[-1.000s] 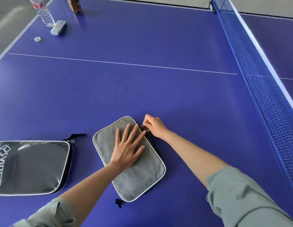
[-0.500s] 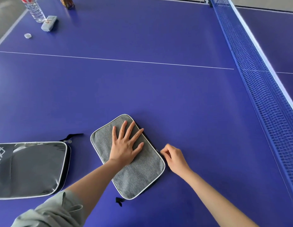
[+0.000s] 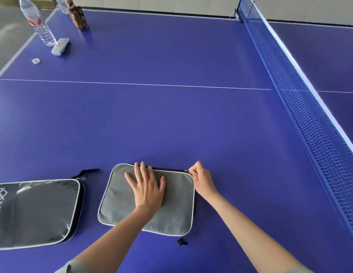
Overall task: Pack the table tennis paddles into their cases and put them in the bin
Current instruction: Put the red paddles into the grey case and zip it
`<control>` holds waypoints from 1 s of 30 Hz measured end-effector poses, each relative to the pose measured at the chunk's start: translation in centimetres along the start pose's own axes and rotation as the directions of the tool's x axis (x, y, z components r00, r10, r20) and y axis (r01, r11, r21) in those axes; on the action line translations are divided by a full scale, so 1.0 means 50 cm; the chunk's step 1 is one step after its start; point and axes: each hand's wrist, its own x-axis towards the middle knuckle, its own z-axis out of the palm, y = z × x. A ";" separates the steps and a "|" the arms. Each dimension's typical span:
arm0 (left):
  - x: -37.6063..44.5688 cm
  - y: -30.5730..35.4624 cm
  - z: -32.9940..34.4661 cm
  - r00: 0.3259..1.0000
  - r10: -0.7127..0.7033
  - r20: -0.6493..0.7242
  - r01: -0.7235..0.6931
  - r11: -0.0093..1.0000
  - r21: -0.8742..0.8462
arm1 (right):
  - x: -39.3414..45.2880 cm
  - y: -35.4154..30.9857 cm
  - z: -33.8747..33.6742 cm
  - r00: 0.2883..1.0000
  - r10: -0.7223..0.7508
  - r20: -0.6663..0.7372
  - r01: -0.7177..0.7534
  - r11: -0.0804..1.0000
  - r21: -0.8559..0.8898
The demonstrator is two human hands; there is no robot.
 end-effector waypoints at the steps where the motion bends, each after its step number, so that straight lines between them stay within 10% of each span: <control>1: -0.007 0.005 0.001 0.999 0.037 -0.018 -0.037 0.999 -0.024 | 0.022 -0.008 0.002 0.999 -0.025 0.031 0.025 0.999 -0.027; 7: -0.019 0.026 0.010 0.911 0.405 -0.078 -0.408 0.913 -0.022 | 0.110 -0.048 0.019 0.979 -0.155 0.130 0.168 0.981 -0.101; 30: -0.014 0.024 0.017 0.933 0.348 -0.092 -0.351 0.936 -0.015 | -0.194 0.081 0.005 0.992 0.042 -0.116 -0.044 0.999 -0.015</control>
